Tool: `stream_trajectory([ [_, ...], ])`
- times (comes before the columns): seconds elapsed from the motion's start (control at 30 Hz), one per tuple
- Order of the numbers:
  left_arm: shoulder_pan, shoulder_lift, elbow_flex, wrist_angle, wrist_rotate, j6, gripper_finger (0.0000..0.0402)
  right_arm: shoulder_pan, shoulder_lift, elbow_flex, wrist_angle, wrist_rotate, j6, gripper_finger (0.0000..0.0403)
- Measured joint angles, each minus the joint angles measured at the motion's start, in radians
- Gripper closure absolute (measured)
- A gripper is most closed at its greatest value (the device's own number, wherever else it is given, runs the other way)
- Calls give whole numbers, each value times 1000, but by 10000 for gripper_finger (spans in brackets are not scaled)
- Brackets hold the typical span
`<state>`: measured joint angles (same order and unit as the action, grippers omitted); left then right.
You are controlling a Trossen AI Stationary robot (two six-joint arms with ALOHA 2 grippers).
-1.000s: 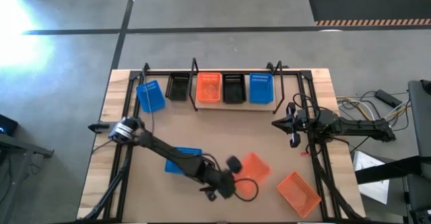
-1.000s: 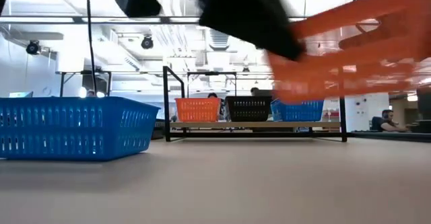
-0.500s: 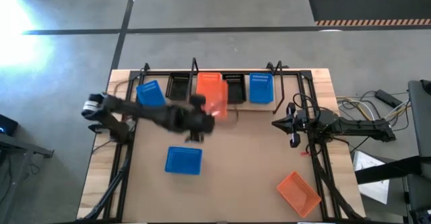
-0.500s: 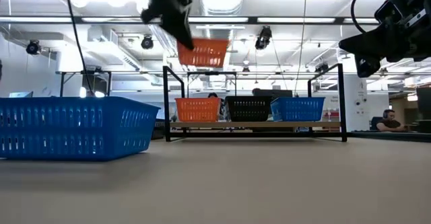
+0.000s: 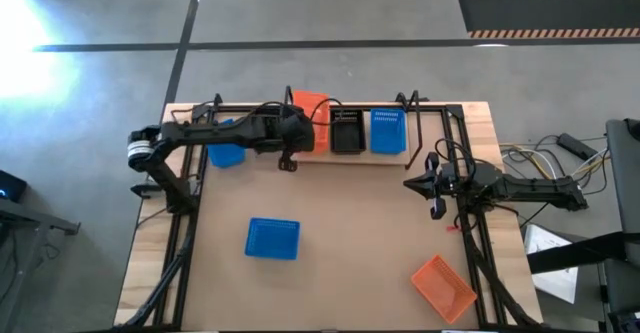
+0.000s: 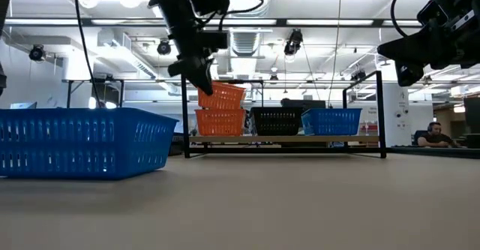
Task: Stack baskets on shelf by color
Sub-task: Stack the left orange bin on the orange bin on the shelf
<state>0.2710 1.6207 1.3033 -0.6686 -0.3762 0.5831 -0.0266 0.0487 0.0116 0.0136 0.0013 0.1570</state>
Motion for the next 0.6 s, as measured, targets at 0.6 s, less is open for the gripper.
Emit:
stream_trajectory([
  [0.6,3,3,0,7,140,-20,393,0,0,0,0,0,0,394],
])
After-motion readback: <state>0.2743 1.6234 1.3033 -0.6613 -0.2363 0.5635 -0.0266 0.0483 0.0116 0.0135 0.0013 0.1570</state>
